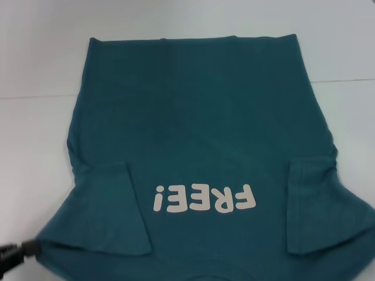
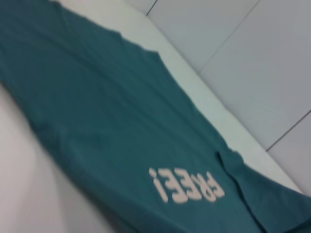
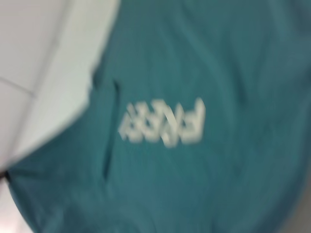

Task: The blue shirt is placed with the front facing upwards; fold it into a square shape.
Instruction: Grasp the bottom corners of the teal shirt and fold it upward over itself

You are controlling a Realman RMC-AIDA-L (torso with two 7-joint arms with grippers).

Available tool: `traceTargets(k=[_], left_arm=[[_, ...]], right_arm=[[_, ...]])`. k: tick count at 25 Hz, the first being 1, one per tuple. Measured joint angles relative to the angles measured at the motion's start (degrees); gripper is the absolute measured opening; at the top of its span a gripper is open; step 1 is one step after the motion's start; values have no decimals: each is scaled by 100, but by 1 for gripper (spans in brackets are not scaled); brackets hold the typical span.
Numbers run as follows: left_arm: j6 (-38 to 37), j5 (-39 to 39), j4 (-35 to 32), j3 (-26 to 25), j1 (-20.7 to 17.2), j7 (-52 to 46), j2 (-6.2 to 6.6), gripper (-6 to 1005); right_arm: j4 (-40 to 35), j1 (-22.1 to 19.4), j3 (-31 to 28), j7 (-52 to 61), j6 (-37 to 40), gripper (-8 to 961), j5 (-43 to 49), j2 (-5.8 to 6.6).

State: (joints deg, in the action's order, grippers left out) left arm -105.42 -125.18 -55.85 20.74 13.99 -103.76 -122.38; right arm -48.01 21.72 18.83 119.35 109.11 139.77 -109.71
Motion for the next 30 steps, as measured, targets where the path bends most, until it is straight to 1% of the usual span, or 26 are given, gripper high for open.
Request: traceTargets(k=[2,4,5,8,13,17,18,20,25,30], left_arm=[[20,41,196,-136,200,-13,91,2],[99,71,464,-285,436,-26,196,2],[178,84,636,-365,594,-35,260,2],[508,99,936,-459,958,-79,394,2],[1180,144,1144,-482,1387,-171,500,3],[1709,338,1284,-476,1609,-227,537,3],[1992,397,1350,-468,1730,-221,534,3],[2126,413,1385,-463,1793,-209,533,2],[2904,421,1801,-404,2269,28,532,2],[3408,423,1955,-208,2522,147,526,2]], right_arm=[[242,92,-33,115,-128,9,-342,133],[415,229,-45,234,-326,9,-545,216],[453,317,-55,298,-480,9,-601,239],[487,589,-93,518,-979,9,-764,277],[516,1036,-98,764,-1687,9,-929,307],[667,1293,-97,889,-2106,9,-1105,309],[735,1327,-106,889,-2211,9,-1194,309],[882,1360,-97,870,-2465,9,-1423,316],[1143,1410,-42,785,-3112,9,-1757,327],[1294,1421,-40,701,-3581,10,-1872,286]])
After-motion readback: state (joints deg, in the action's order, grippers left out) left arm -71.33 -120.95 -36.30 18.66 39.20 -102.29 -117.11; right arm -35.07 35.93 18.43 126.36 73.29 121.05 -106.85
